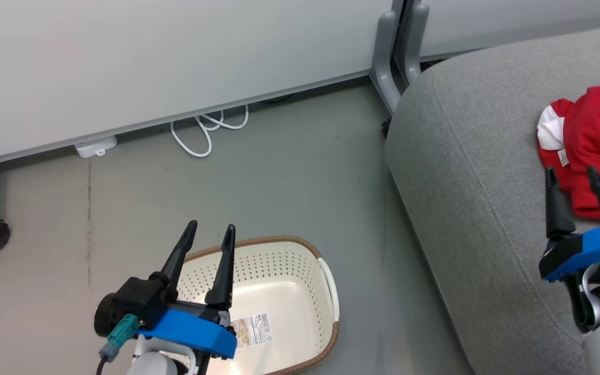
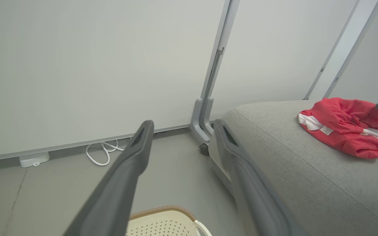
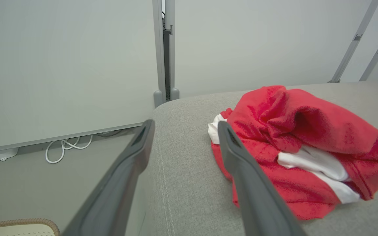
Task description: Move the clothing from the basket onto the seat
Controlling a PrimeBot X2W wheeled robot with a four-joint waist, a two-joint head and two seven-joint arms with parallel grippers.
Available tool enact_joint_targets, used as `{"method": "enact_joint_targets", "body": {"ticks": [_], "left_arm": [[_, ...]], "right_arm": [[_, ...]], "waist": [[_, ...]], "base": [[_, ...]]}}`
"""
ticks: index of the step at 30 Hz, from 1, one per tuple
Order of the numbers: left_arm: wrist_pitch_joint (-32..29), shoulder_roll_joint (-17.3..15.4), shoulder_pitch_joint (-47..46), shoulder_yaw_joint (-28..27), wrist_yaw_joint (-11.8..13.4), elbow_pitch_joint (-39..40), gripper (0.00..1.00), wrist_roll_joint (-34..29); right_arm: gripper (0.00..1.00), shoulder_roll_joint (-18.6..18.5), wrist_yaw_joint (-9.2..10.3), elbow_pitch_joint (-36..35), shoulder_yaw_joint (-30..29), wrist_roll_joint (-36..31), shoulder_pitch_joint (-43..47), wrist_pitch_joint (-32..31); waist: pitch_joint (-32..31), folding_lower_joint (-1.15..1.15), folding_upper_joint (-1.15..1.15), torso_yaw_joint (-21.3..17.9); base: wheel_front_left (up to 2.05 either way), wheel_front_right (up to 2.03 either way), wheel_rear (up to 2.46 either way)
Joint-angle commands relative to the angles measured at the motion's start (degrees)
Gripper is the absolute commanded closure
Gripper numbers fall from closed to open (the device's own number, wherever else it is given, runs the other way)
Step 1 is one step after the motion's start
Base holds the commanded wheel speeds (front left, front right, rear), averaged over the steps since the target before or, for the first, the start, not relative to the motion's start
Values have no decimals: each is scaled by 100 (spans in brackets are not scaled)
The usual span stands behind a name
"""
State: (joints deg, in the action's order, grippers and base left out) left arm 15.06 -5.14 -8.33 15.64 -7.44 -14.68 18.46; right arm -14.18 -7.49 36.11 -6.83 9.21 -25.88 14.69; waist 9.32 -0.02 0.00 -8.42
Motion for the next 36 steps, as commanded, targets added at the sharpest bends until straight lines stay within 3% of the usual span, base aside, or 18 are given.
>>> {"method": "enact_joint_targets", "body": {"ticks": [1,16,36], "left_arm": [[17,-6,76,-100,-2,-27,0,-19],[16,101,569,-896,-2,-345,0,-36],[16,109,762,-899,-2,-582,0,-62]], "right_arm": [[0,44,-1,-163,35,-36,201,-30],[0,899,-1,-2173,27,-220,1967,-623],[0,1131,-1,-2716,115,-121,2658,-925]], "waist": [[-226,2,0,163],[-772,2,0,743],[-1134,2,0,1183]], "base": [[0,0,0],[0,0,0],[0,0,0]]}}
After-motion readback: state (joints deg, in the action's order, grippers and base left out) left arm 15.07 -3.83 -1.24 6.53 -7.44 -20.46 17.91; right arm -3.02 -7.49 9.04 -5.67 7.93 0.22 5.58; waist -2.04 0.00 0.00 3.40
